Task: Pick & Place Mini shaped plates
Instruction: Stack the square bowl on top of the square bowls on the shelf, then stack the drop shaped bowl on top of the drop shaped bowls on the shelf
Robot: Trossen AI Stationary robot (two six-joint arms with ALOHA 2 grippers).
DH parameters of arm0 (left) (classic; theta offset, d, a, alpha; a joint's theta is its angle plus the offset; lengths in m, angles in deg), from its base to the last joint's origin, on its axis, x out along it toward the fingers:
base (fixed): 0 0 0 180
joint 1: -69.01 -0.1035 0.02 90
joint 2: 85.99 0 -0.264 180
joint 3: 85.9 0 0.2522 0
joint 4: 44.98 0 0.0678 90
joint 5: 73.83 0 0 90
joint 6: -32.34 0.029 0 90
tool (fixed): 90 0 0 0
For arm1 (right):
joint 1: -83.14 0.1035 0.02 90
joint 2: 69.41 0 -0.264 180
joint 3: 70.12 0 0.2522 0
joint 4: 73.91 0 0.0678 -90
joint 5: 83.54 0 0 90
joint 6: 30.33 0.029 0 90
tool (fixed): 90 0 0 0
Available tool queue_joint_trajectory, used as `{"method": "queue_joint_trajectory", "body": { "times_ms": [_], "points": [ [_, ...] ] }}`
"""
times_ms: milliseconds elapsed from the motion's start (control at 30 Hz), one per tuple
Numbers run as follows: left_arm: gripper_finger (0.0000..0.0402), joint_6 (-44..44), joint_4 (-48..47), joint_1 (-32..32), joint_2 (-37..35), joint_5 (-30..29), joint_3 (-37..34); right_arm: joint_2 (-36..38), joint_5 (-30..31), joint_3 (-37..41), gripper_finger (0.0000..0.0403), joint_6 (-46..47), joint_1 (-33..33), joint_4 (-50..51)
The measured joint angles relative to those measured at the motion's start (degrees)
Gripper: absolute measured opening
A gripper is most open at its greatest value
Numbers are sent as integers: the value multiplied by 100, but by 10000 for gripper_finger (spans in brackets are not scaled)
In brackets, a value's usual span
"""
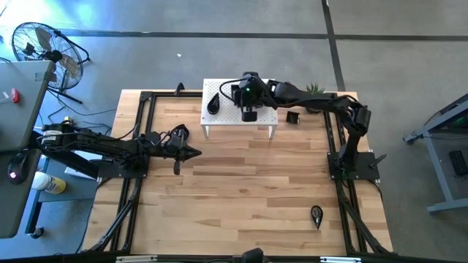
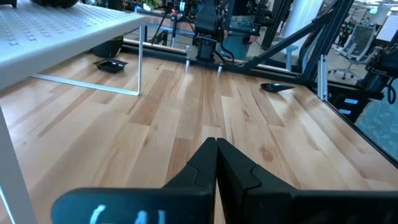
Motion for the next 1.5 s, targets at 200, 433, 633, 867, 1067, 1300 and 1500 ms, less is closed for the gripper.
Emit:
{"method": "queue_joint_trajectory", "body": {
  "times_ms": [200,433,633,867,1067,1300,1500],
  "points": [
    [0,0,2,0,0,3,0,-106,-12,0,40,60,-30,12],
    [0,-28,1,0,-2,28,0,-94,-7,2,69,138,18,-179],
    [0,-149,1,0,-2,33,0,156,-72,0,90,288,369,-89],
    [0,-148,-23,0,-2,65,0,516,-1804,600,16,1382,865,-433],
    [0,-152,-118,0,-2,149,0,749,-1848,1941,17,2259,1214,-1678],
    [0,-153,-189,0,-2,142,0,1634,-1165,2510,6,3572,1783,-1100],
    [0,-173,-219,0,-2,133,0,2191,-844,2896,2,5682,2973,-71]
  ]
}}
